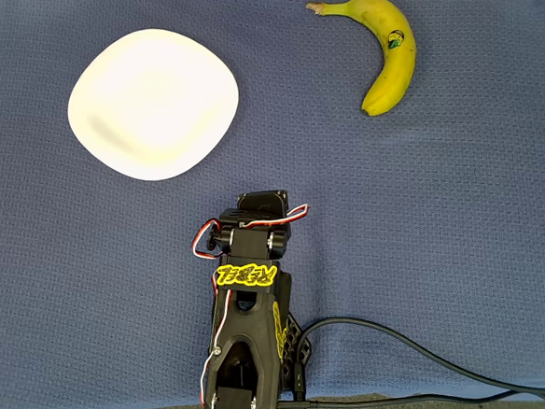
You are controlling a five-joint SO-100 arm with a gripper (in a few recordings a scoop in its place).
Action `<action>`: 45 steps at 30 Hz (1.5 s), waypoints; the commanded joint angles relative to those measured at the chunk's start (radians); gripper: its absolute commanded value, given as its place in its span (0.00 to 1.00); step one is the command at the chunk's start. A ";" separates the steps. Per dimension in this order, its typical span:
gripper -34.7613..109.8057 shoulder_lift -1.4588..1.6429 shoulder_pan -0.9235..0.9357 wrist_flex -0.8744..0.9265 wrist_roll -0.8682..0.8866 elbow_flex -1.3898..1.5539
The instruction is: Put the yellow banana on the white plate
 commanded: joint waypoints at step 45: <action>0.38 -1.132 0.146 -0.430 0.049 -0.953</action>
